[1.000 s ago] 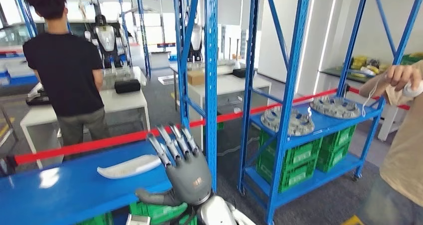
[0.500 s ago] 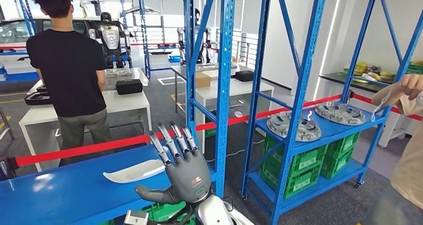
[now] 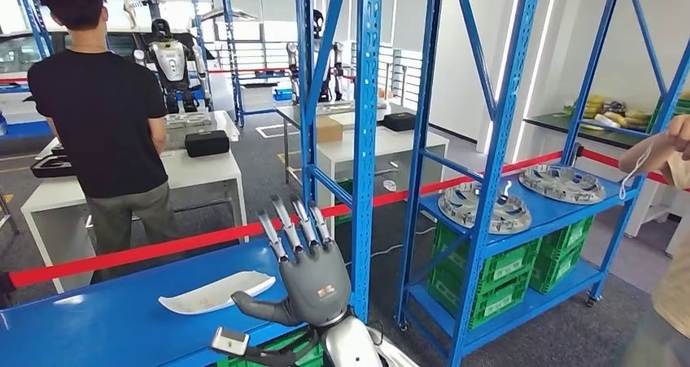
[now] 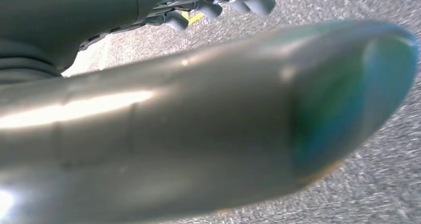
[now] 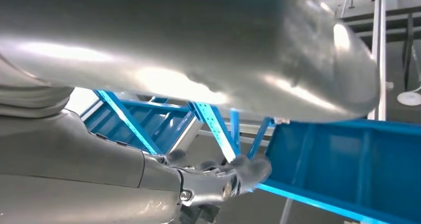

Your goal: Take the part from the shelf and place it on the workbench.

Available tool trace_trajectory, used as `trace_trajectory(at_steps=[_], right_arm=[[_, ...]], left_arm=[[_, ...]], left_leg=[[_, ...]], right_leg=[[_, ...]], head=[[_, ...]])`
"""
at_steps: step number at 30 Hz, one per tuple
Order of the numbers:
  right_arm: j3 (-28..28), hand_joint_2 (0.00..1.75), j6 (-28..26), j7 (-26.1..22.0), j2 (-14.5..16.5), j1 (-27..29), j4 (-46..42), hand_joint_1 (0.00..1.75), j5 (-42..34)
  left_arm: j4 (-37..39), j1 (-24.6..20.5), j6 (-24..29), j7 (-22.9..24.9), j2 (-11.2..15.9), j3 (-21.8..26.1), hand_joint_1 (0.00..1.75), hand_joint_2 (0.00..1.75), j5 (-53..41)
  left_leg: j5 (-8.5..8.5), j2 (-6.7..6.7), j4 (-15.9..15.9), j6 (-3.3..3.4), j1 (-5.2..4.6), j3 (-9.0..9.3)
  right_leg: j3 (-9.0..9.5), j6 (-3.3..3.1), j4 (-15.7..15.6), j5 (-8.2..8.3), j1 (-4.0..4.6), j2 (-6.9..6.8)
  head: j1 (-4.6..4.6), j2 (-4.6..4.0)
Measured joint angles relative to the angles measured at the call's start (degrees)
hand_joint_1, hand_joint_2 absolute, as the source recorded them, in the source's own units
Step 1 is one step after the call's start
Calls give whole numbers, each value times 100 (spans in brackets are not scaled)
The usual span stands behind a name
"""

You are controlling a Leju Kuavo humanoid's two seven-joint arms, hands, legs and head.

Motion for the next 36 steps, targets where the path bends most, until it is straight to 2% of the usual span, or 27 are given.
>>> trace_trajectory(at_steps=[2, 4, 5, 6, 8, 9, 10, 11, 13, 15, 16, 19, 20, 21, 22, 23, 24, 25, 26, 27, 29, 31, 32, 34, 35, 36], right_arm=[[-32, 0, 3, 3, 15, -11, 1, 0, 5], [-46, 0, 5, 4, 19, 1, 3, 0, 5], [-50, 0, 4, 9, 19, 12, 4, 0, 6], [-57, 0, 4, 15, 19, 20, 4, 0, 7], [-77, 0, 3, 28, 19, 24, 4, 0, 8], [-87, 0, 4, 33, 19, 24, 4, 0, 8], [-94, 0, 4, 37, 19, 23, 4, 0, 8], [-98, 0, 5, 40, 18, 24, 4, 0, 8], [-112, 0, 3, 41, 17, 30, 4, 0, 7], [-144, 0, -1, 41, 15, 35, 4, 0, 5], [-165, 0, -1, 40, 15, 38, 4, 0, 5], [-200, 0, 1, 38, 12, 95, 4, 0, 5], [-204, 0, 1, 38, 8, 127, 4, 0, 5], [-208, 0, 1, 38, 5, 153, 4, 0, 5], [-212, 0, 1, 39, 2, 168, 4, 0, 5], [-219, 0, 1, 39, 1, 175, 4, 0, 5], [-224, 0, 1, 40, -2, 177, 4, 0, 5], [-230, 0, 1, 40, -5, 179, 4, 0, 5], [-234, 0, 0, 40, -9, 181, 3, 0, 5], [-238, 0, 0, 43, -15, 184, 3, 0, 5], [-245, 0, -4, 44, -22, 184, -1, 0, 5], [-247, 0, -12, 43, -21, 172, -5, 0, 5], [-247, 0, -14, 40, -19, 173, -7, 0, 5], [-247, 0, -13, 39, -18, 201, -7, 0, 5], [-247, 0, -13, 39, -18, 224, -7, 0, 5], [-247, 0, -13, 39, -18, 239, -7, 0, 5]], left_arm=[[-1, 1, 4, -14, 25, 43, 0, 0, 2], [-1, 23, 5, -14, 44, 73, 0, 0, 3], [0, 38, 5, -14, 45, 81, 0, 0, 3], [1, 47, 7, -14, 48, 89, 0, 0, 2], [2, 54, 11, -15, 60, 101, 0, 0, -1], [3, 56, 12, -15, 64, 106, 0, 0, -5], [4, 58, 13, -15, 66, 112, 0, 0, -9], [5, 62, 13, -14, 63, 122, 0, 0, -13], [5, 69, 14, -14, 52, 142, 0, 0, -18], [3, 69, 15, -15, 43, 154, 0, 0, -19], [2, 64, 16, -17, 39, 157, 0, 0, -19], [3, 64, 18, -22, 30, 167, 0, 0, -20], [4, 68, 18, -22, 26, 169, 0, 0, -20], [4, 71, 18, -23, 24, 173, 0, 0, -21], [4, 73, 18, -24, 22, 178, 0, 0, -22], [4, 74, 17, -24, 19, 182, 0, 0, -23], [5, 73, 17, -24, 9, 186, 0, 0, -25], [6, 71, 16, -24, 0, 190, 0, 0, -26], [6, 69, 16, -24, -10, 193, 0, 0, -27], [8, 69, 15, -25, -21, 195, 0, 0, -28], [7, 75, 14, -28, -24, 197, 0, 0, -28], [5, 64, 14, -28, -16, 197, 0, 0, -30], [4, 57, 14, -28, -12, 197, 0, 0, -30], [6, 63, 14, -25, -8, 198, 0, 0, -30], [7, 74, 14, -24, -8, 198, 0, 0, -30], [7, 85, 14, -23, -7, 199, 0, 0, -30]], left_leg=[[-160, 0, 604, -61, 11, -371], [-409, 2, 1138, -110, 31, -815], [-438, 3, 1207, -124, 42, -949], [-334, 4, 1088, -128, 52, -985], [220, 10, 372, -159, 76, -809], [411, 15, 29, -158, 75, -707], [529, 20, -208, -135, 68, -620], [550, 22, -297, -90, 61, -587], [508, 17, -277, 19, 54, -545], [481, 6, -279, 100, 67, -486], [453, 1, -284, 134, 71, -450], [341, -3, -287, 189, 60, -355], [300, -7, -285, 190, 55, -313], [255, -12, -284, 186, 50, -259], [207, -16, -283, 179, 42, -196], [157, -19, -286, 170, 36, -136], [112, -22, -287, 154, 25, -80], [73, -24, -291, 130, 22, -44], [44, -24, -303, 100, 22, -17], [45, -24, -288, 56, 19, 11], [40, -15, -235, -16, 27, 53], [-56, -9, 53, -61, 34, -45], [-163, -7, 340, -83, 39, -204], [-401, -7, 1004, -136, 44, -650], [-458, -7, 1197, -152, 49, -838], [-411, -5, 1197, -156, 54, -934]], right_leg=[[135, -20, -29, -72, -29, -2], [215, -8, -16, -167, -46, 4], [258, 7, -2, -219, -56, 8], [305, 27, 16, -275, -69, 10], [412, 82, 66, -409, -98, 7], [456, 115, 96, -473, -106, 6], [479, 154, 116, -530, -107, 7], [488, 192, 138, -566, -102, 8], [497, 252, 177, -596, -87, 11], [387, 294, 425, -617, -91, -1], [214, 321, 712, -685, -99, -7], [-530, 377, 1763, -1062, -105, -14], [-687, 371, 1886, -1076, -104, -14], [-735, 350, 1790, -954, -99, -14], [-682, 315, 1500, -716, -89, -14], [-558, 264, 1080, -407, -69, -16], [-431, 210, 696, -195, -39, -18], [-333, 166, 417, -105, -11, -15], [-269, 129, 260, -78, 14, -12], [-241, 98, 212, -137, 26, -7], [-114, 35, 140, -119, 11, -1], [44, -28, 90, -131, -16, -6], [102, -45, 77, -154, -24, -11], [181, -62, 81, -231, -27, -8], [221, -57, 88, -279, -28, -3], [266, -49, 99, -330, -30, 2]], head=[[-23, 0], [-35, 0], [-40, 0], [-40, 0], [-45, 0], [-51, -1], [-56, -1], [-55, -1], [-43, 0], [-24, -1], [-14, -1], [4, 0], [5, 0], [9, 0], [12, 0], [13, 0], [7, 0], [7, 0], [4, 0], [0, 0], [3, 0], [-10, 0], [-17, 0], [-33, 0], [-35, 0], [-39, 0]])
